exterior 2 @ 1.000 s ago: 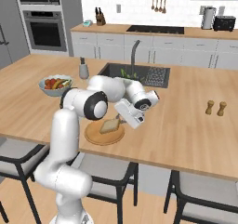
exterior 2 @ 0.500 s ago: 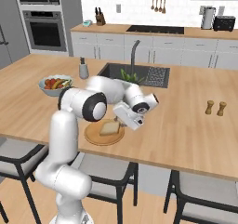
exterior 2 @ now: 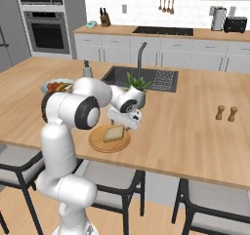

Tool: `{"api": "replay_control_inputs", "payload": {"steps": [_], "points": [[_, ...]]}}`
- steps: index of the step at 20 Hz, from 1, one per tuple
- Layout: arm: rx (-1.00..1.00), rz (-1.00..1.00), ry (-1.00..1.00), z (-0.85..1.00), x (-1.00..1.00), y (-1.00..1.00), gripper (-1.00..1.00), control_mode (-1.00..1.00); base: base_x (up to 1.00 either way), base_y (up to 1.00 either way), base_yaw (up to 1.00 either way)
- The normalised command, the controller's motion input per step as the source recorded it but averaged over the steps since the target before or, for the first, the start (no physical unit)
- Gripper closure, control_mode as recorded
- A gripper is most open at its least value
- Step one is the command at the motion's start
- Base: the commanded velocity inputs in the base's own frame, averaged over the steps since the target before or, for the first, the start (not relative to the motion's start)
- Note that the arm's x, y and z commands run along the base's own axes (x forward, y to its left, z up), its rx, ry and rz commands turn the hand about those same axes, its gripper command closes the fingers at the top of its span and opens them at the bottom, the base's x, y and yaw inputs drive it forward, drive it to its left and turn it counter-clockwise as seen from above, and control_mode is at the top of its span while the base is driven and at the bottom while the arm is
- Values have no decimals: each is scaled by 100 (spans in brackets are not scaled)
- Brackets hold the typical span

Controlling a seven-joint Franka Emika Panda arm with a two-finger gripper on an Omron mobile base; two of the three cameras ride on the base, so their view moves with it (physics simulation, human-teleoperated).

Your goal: Start the toaster. Once the lever pops up, take the bread to the plate on the dining counter.

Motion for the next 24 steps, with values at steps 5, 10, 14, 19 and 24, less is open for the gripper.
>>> {"api": "replay_control_inputs", "payload": {"steps": [5,10,14,19,24], "points": [[-47,-2,1,0,0,-9,-100,-100,0,0,0],[-46,0,0,0,1,-16,-100,-100,0,0,0],[-17,0,0,67,-2,-1,-100,-100,0,0,0],[31,1,1,100,-36,-4,-100,-100,0,0,0],[45,2,5,100,-58,-15,-100,-100,0,0,0]]}}
